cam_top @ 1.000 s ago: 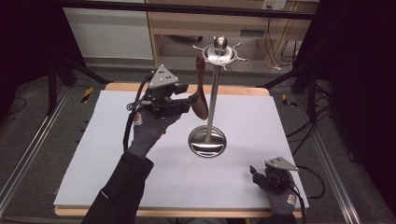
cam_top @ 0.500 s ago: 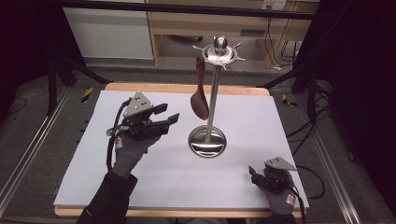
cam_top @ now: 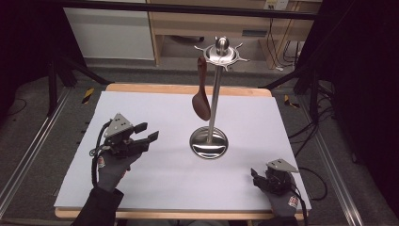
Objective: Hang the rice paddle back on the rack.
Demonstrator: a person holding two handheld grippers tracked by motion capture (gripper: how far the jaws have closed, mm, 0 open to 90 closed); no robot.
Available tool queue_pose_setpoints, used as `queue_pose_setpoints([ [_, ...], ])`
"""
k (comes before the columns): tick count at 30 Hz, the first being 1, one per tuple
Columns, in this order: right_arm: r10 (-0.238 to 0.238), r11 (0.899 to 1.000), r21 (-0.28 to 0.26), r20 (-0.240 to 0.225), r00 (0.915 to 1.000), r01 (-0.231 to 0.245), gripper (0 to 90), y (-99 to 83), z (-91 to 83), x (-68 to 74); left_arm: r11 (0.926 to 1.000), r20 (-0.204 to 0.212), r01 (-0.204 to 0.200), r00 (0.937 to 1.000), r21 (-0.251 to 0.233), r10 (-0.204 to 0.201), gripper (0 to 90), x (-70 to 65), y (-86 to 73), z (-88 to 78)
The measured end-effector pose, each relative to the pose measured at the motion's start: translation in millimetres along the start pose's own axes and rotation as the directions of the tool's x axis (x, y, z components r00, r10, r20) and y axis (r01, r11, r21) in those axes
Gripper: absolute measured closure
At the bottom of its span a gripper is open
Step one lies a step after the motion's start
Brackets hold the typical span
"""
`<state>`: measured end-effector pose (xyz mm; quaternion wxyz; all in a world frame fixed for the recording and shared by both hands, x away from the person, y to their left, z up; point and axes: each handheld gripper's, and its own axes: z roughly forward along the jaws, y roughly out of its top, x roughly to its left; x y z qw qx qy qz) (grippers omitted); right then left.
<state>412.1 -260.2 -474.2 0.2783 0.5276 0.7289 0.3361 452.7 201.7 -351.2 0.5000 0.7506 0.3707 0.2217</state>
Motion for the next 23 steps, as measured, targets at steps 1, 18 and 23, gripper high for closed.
queue_pose_setpoints([
  [1, 0.000, 1.000, 0.001, -0.001, 1.0000, 0.000, 31.6, -0.1, 0.1, -0.1, 1.0000, -0.003, 0.002, 1.0000, 0.008, -0.002, 45.1, 2.2, -4.9, -0.5],
  [18, 0.000, 1.000, 0.022, 0.007, 1.0000, 0.000, 29.9, -1.6, 1.7, -0.3, 0.9847, -0.115, 0.092, 0.9905, 0.148, -0.075, 43.4, 35.7, -87.7, -4.1],
  [23, -0.004, 1.000, 0.026, 0.006, 1.0000, 0.004, 29.7, -1.8, 2.2, -0.2, 0.9805, -0.146, 0.111, 0.9854, 0.162, -0.087, 42.6, 41.4, -100.8, -6.2],
])
